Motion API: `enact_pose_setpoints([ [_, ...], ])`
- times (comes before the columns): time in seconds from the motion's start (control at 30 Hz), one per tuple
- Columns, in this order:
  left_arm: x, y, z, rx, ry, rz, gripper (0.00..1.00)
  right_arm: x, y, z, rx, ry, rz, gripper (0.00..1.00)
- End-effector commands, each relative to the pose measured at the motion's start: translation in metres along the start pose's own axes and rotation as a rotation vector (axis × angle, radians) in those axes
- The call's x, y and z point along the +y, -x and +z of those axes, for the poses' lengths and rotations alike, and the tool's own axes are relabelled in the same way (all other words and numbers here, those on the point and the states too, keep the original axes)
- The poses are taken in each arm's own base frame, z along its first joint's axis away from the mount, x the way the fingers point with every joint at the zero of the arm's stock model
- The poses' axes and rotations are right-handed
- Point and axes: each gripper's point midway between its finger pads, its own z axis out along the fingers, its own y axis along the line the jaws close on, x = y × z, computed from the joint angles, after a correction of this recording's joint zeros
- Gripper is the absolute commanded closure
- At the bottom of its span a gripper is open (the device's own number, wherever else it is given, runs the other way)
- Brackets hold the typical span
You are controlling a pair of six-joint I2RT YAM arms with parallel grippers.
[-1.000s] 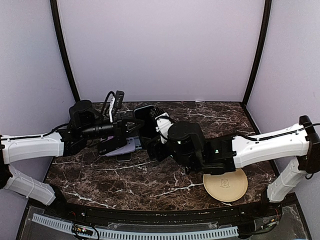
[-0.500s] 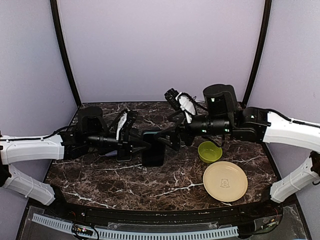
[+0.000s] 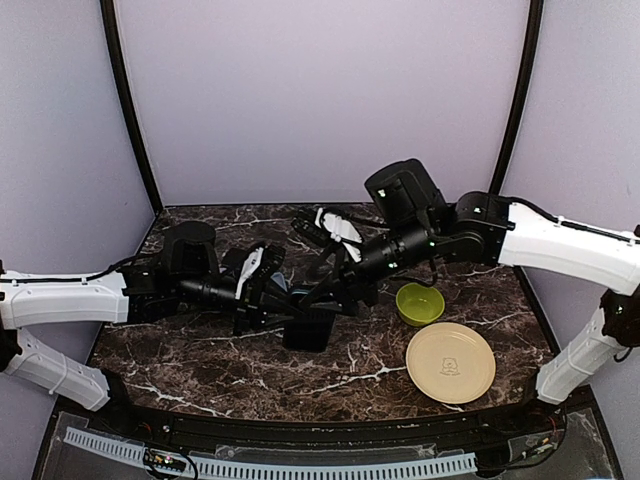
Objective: Put the phone into the phone case
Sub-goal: Pass from the left arm to the right
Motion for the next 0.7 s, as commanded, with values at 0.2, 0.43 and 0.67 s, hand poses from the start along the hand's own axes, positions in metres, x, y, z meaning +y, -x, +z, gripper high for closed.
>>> enact_pose_setpoints([
  [0.2,-0.005,0.041,-0.008,-0.098,-0.008,0.098,1.0,-0.008,-0.004,0.019,-0.005,-0.005,0.004,0.53],
  [0.43,-0.009,0.041,-0.008,-0.101,-0.032,0.096,1.0,-0.009,0.0,0.019,-0.025,-0.008,0.005,0.91],
  [0.67,-0.012,0.042,-0.009,-0.105,-0.048,0.095,0.86,-0.003,0.012,0.005,-0.073,-0.003,-0.021,1.0],
])
